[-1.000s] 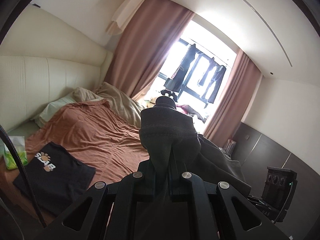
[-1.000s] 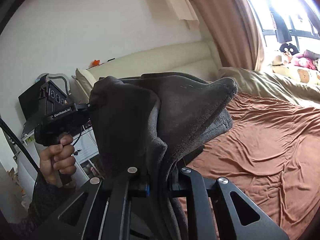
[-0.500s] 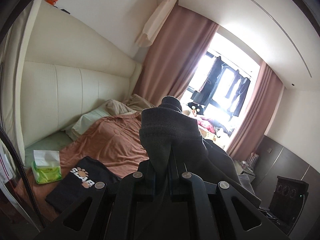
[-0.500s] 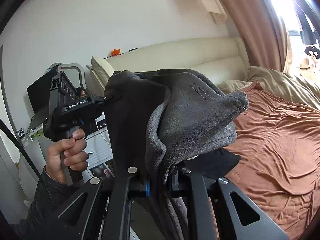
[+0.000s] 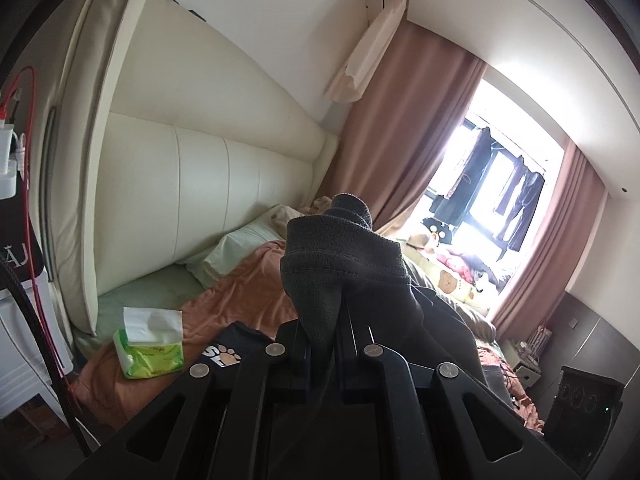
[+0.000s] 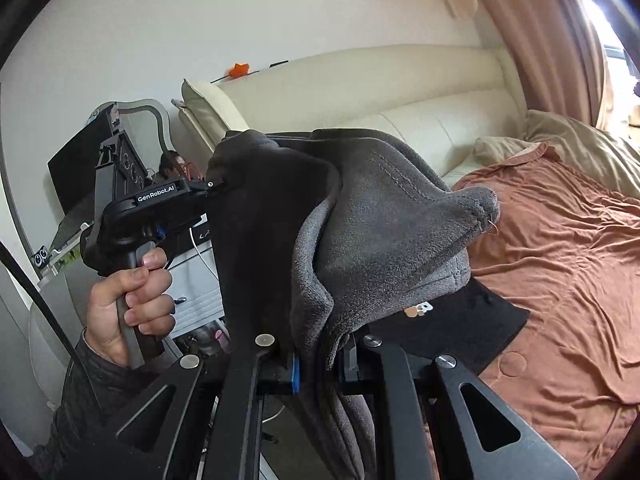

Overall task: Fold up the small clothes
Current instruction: 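Lift the folded shirt with both grippers and carry it toward the headboard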

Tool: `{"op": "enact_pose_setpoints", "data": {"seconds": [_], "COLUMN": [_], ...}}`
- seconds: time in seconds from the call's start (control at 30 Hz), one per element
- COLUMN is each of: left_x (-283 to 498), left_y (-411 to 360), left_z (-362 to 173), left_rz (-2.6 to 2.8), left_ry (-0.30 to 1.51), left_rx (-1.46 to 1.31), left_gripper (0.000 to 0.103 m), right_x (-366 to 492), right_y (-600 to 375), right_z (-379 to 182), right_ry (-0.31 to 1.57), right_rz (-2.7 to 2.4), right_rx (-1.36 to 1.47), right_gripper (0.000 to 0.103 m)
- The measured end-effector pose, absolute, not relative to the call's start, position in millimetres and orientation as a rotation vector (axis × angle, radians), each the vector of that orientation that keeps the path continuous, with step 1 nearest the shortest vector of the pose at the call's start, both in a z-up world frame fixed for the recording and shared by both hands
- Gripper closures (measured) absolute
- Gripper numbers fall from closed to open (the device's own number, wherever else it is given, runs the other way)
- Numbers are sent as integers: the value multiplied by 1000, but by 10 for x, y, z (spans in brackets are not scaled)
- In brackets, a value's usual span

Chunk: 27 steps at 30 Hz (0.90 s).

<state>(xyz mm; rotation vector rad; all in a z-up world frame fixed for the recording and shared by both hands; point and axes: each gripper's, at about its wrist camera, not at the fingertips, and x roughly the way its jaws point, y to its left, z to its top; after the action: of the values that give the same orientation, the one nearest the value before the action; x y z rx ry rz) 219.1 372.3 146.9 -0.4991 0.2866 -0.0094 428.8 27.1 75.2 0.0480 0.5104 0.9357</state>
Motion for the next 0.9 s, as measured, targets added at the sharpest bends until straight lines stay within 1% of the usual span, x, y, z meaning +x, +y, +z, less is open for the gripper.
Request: {"op": "enact_pose_setpoints", "data": {"seconds": [0.17, 0.43, 0.77, 0.9], "left_x": [2291, 2628, 3376, 3707], "left_y": [3841, 4039, 4067, 4041], "left_z": [1360, 1093, 851, 762], "left_rz": [26, 70, 86, 87], "left_ry": [296, 341, 408, 440], "left_rx": [-487, -515, -528, -518], "left_gripper": [95, 95, 95, 95], "right_x": [4503, 4571, 4729, 4845], "right_y": [409, 528, 514, 484], "right_z": [647, 581, 677, 617], "right_ry": [532, 584, 634, 661], "right_rz": [935, 922, 891, 880], "right_rx": [50, 48, 94, 114], "right_gripper": [95, 95, 95, 94]}}
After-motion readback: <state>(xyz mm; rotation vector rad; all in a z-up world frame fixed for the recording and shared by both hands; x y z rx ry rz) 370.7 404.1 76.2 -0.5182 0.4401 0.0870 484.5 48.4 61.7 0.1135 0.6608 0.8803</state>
